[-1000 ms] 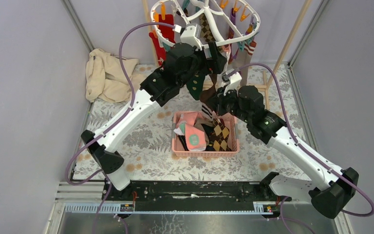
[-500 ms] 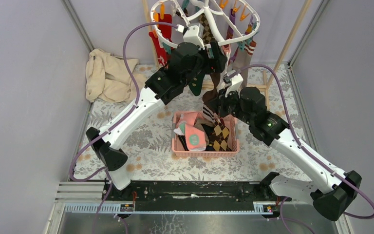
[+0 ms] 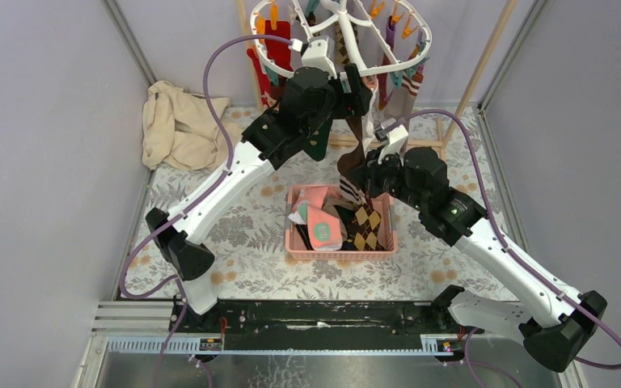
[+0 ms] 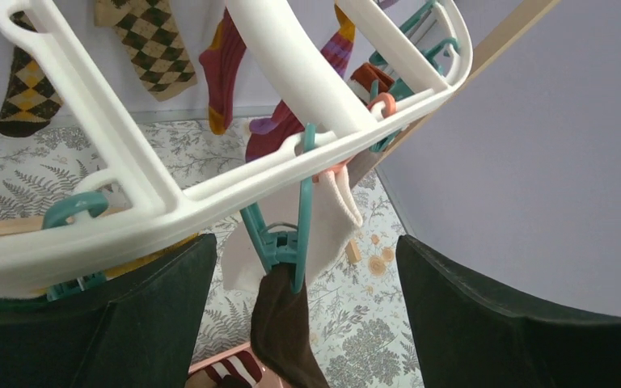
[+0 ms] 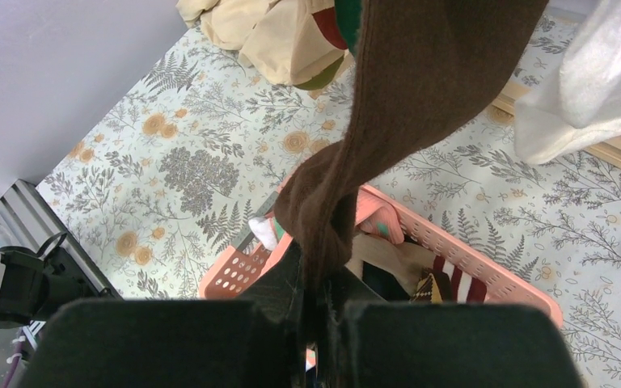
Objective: Remove the socks clipped to the hanger
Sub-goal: Remove the sock from the hanger.
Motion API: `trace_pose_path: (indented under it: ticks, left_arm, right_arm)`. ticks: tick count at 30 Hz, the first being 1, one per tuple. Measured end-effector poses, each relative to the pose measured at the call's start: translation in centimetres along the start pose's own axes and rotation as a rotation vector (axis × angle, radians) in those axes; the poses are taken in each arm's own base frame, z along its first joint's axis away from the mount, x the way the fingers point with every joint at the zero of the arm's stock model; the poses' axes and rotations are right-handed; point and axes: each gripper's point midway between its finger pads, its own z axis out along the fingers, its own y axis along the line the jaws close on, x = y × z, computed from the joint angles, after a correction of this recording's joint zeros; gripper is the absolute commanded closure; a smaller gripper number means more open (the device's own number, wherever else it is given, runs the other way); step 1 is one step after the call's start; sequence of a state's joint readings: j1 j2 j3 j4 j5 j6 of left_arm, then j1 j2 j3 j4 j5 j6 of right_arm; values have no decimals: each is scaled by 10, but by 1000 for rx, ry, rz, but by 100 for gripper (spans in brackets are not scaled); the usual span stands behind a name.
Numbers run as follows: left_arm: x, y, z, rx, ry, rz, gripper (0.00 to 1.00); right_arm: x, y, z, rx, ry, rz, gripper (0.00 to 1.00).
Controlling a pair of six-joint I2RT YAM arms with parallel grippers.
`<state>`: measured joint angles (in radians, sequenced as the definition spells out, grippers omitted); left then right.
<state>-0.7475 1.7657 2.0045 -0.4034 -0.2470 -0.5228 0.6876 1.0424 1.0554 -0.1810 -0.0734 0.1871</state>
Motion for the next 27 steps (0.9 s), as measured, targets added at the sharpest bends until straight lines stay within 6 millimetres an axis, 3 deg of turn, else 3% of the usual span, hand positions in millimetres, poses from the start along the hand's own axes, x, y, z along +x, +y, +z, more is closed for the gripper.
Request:
trace_pose_path:
  ticks: [18,24,27]
  left_arm:
    - [-7,24,15,-59,-26,-10,28]
    - [-12,30,16,-71,-40,-17,45]
    - [-14,33,17,-78,-43,-19,59]
  right_arm:
    - [5,4,0,-9,18,-2,100]
    - [7,3,2,-8,25,-2,100]
    - [8,3,2,-7,30,-2,100]
